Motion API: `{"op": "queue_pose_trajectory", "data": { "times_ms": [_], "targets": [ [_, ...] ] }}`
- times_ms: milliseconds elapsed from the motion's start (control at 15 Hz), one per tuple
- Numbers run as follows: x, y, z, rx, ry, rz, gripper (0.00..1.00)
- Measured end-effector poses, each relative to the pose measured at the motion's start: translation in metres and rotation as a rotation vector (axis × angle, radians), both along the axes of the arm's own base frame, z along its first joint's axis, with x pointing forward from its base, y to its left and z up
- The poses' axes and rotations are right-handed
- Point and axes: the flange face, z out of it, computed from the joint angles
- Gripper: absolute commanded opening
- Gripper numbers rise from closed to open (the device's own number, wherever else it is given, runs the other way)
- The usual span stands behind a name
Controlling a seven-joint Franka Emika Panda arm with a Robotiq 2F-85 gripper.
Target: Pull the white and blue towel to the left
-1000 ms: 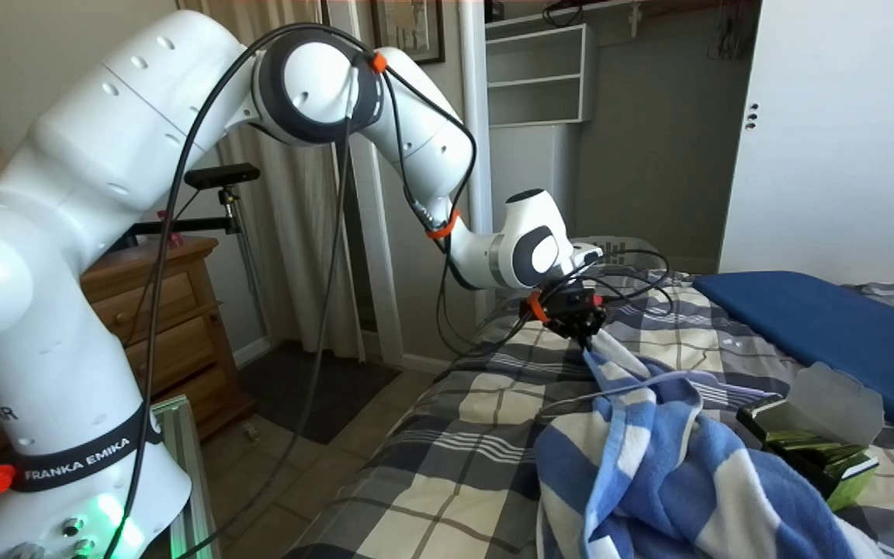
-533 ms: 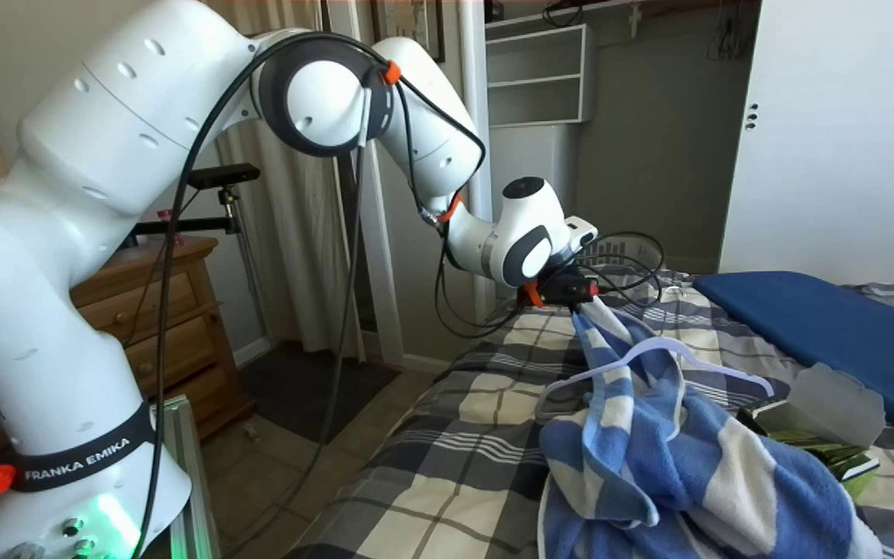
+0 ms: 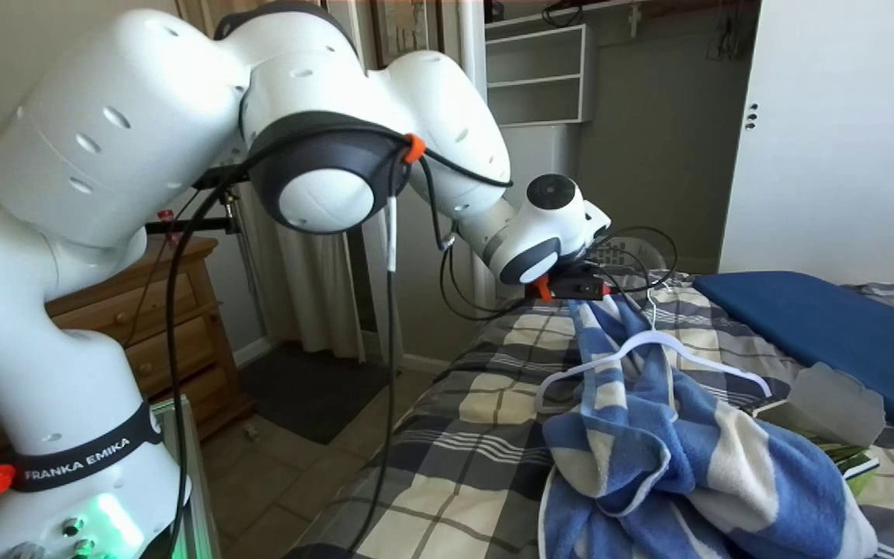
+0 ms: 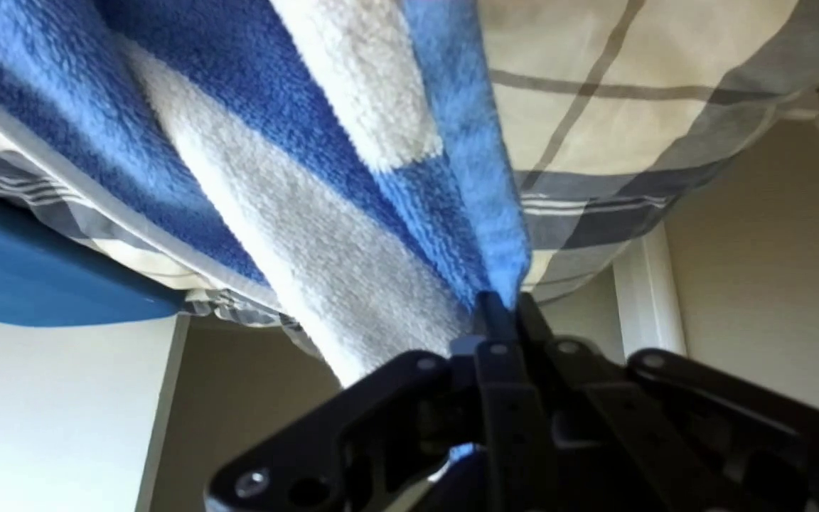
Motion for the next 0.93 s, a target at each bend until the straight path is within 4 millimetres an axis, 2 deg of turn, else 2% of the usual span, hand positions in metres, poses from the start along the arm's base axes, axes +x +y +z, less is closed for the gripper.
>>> {"op": "queue_pose_trajectory", "data": {
  "times_ms": [133, 267, 600, 733, 933],
  "targets": [
    [-0.002, -0.013, 0.003, 0.051, -0.029, 0.025, 0.01],
    [-0.005, -0.022, -0.004, 0.077, -0.033, 0.051, 0.01],
    [-0.008, -0.028, -0.009, 0.129, -0.075, 0.092, 0.01],
    [-0.006, -0.026, -0.003, 0.117, -0.095, 0.095, 0.01],
    [-0.003, -0.014, 0.022, 0.071, -0.165, 0.09, 0.01]
  ]
}}
